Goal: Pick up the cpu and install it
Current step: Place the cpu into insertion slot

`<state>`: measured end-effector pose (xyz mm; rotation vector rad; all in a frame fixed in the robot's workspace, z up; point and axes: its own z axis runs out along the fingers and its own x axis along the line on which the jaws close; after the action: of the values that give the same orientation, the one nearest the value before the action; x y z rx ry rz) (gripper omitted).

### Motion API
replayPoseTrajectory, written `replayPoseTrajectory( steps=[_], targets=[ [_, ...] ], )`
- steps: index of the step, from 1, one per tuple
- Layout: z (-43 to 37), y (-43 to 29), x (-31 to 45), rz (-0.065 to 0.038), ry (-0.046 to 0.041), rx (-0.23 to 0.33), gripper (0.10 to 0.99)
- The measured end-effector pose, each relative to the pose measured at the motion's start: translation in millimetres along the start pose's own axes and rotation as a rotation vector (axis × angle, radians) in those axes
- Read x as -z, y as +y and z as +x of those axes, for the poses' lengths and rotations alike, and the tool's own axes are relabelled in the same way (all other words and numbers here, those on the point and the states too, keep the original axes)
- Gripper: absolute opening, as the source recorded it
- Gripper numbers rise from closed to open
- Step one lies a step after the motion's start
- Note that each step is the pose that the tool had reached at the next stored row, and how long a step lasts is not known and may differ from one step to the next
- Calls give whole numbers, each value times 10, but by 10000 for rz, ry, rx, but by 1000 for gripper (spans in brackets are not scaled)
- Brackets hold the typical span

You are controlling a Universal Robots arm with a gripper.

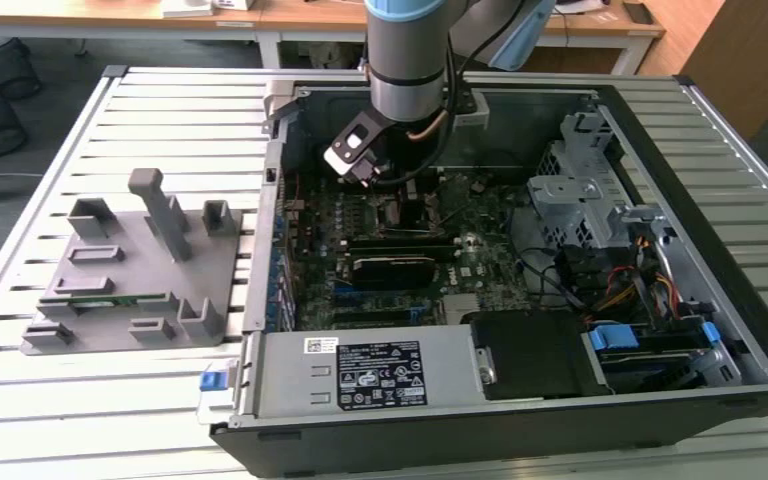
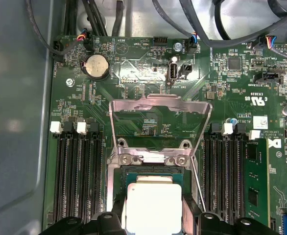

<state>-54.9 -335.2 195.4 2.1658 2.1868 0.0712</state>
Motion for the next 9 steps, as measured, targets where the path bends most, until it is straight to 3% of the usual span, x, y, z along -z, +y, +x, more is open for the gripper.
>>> replayPoseTrajectory(
  steps=[9],
  targets=[
    [1, -1, -12, 2, 2, 0, 537]
  ],
)
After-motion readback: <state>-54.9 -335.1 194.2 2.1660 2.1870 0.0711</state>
